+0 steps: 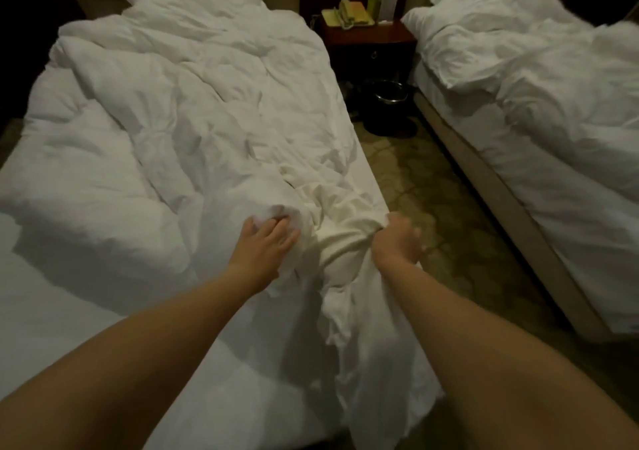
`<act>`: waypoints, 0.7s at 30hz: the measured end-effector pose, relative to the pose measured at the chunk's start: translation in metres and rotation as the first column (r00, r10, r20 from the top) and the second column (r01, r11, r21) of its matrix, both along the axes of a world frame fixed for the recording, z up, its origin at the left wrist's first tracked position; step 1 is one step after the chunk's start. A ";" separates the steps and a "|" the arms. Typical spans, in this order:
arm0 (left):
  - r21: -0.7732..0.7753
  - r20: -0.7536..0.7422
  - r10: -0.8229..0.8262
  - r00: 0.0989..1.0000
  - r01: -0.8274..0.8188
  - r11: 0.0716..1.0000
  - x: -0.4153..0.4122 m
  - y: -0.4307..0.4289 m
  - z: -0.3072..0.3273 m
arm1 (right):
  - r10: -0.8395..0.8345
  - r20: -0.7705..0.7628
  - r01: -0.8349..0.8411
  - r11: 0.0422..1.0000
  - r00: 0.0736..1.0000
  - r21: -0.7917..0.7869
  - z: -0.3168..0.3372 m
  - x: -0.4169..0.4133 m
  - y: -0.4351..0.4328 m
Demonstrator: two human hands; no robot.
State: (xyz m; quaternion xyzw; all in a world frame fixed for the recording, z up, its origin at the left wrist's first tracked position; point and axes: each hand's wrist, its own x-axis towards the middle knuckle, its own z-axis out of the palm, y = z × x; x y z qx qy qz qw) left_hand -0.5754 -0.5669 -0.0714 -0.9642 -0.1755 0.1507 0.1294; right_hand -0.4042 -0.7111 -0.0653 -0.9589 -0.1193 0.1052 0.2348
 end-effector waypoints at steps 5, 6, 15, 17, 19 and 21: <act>-0.023 -0.012 -0.013 1.000 0.013 1.000 0.010 0.027 0.011 | 0.257 0.217 -0.259 0.966 0.942 -0.019 0.011 -0.005 0.047; -0.027 -0.019 -0.009 1.000 0.008 1.000 0.012 0.030 0.011 | 0.342 0.196 -0.344 0.939 0.919 -0.021 0.004 -0.015 0.059; -0.218 -0.002 0.231 0.973 -0.225 0.949 0.000 0.074 -0.009 | 0.481 -0.318 -0.530 0.844 0.817 -0.084 -0.068 -0.078 0.126; -0.240 -0.035 0.267 0.963 -0.268 0.933 -0.025 0.085 -0.012 | 0.547 -0.293 -0.611 0.763 0.784 -0.210 -0.060 -0.098 0.133; -0.230 -0.068 0.292 0.954 -0.300 0.926 -0.055 0.100 -0.010 | 0.575 -0.347 -0.663 0.708 0.741 -0.243 -0.051 -0.128 0.153; -0.198 -0.106 0.301 0.948 -0.317 0.928 -0.089 0.122 -0.004 | 0.574 -0.376 -0.671 0.711 0.727 -0.212 -0.043 -0.169 0.179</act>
